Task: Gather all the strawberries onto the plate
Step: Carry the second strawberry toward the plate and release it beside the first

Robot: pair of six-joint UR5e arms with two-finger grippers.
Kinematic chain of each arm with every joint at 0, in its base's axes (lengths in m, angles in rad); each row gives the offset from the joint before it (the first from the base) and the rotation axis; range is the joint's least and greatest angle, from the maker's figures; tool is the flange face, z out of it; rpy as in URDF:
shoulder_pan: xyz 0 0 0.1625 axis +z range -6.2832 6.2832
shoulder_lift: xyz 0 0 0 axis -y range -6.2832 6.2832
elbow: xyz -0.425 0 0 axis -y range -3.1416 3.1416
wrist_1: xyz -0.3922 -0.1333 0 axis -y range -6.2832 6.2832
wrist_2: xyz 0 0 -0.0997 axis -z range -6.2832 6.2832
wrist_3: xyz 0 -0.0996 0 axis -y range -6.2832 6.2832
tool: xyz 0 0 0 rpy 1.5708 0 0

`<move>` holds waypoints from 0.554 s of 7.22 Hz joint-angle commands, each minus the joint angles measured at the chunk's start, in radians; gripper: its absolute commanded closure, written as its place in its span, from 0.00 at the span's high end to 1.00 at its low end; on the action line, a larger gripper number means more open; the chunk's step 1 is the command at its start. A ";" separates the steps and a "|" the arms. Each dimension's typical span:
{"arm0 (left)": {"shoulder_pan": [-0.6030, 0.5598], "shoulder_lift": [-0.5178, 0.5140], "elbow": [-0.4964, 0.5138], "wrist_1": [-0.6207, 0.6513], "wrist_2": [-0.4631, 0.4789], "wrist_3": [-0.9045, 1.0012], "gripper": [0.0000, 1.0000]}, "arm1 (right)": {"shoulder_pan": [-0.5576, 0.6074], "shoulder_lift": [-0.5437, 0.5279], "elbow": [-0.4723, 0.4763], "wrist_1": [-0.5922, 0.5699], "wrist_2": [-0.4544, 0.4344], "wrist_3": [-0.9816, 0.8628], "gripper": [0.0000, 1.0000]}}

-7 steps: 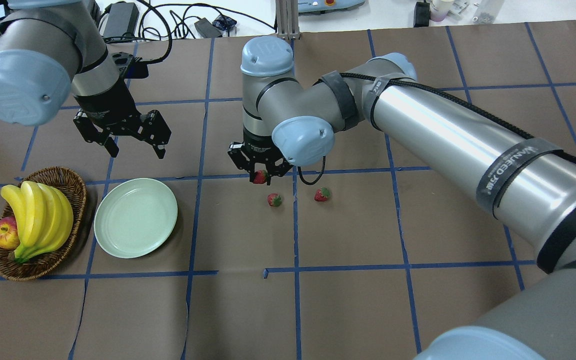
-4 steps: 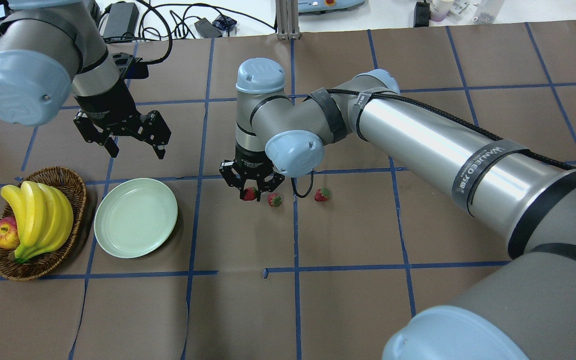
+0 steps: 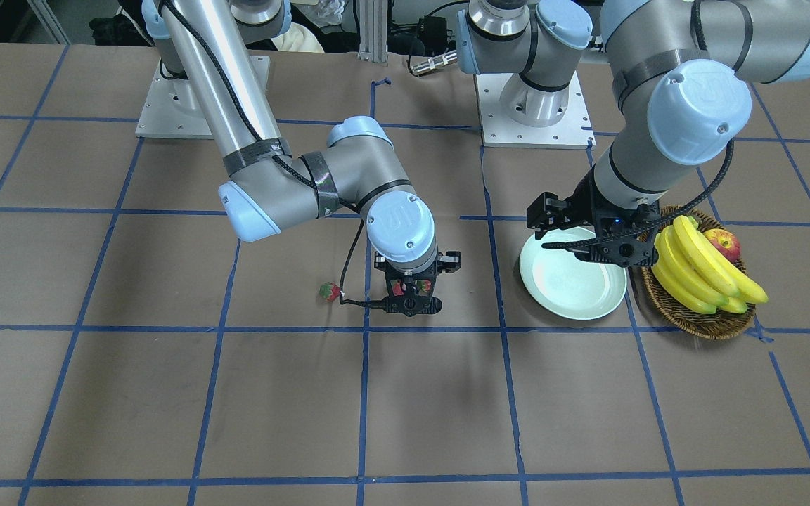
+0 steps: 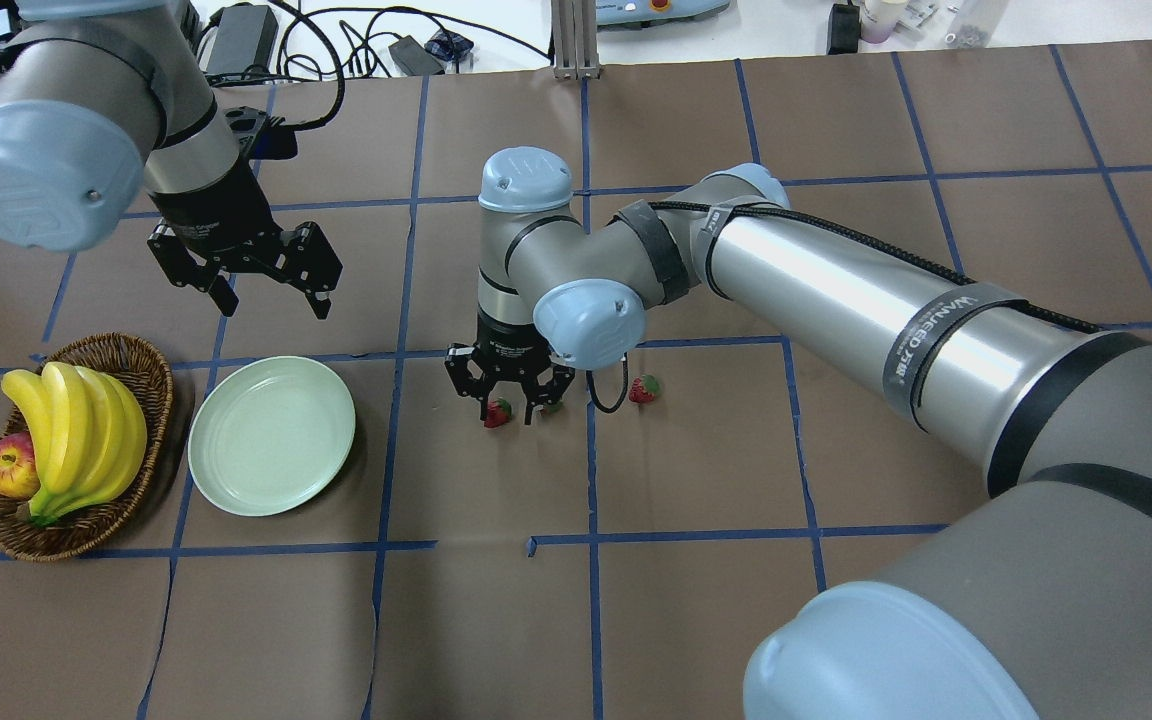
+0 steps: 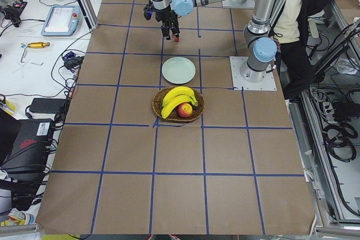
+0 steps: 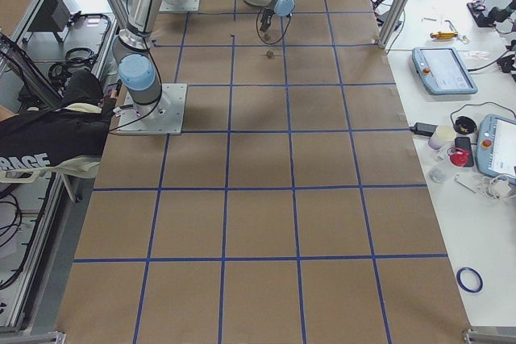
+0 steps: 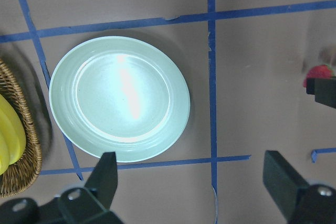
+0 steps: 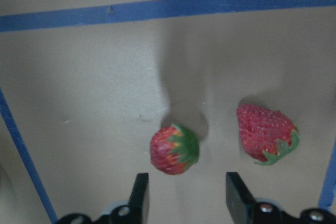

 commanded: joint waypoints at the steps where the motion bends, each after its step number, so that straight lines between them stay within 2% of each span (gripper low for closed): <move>1: 0.000 -0.001 -0.001 0.000 0.000 0.002 1.00 | 0.000 -0.014 -0.006 -0.001 0.000 0.003 0.91; 2: 0.000 -0.001 -0.001 0.000 0.000 0.002 1.00 | -0.001 -0.053 -0.010 0.001 -0.022 0.002 0.99; 3: 0.000 -0.001 0.001 0.000 0.000 0.002 1.00 | -0.005 -0.114 -0.009 0.013 -0.086 0.000 1.00; 4: 0.000 -0.001 -0.001 0.000 -0.002 -0.006 1.00 | -0.017 -0.130 -0.010 0.015 -0.154 -0.003 1.00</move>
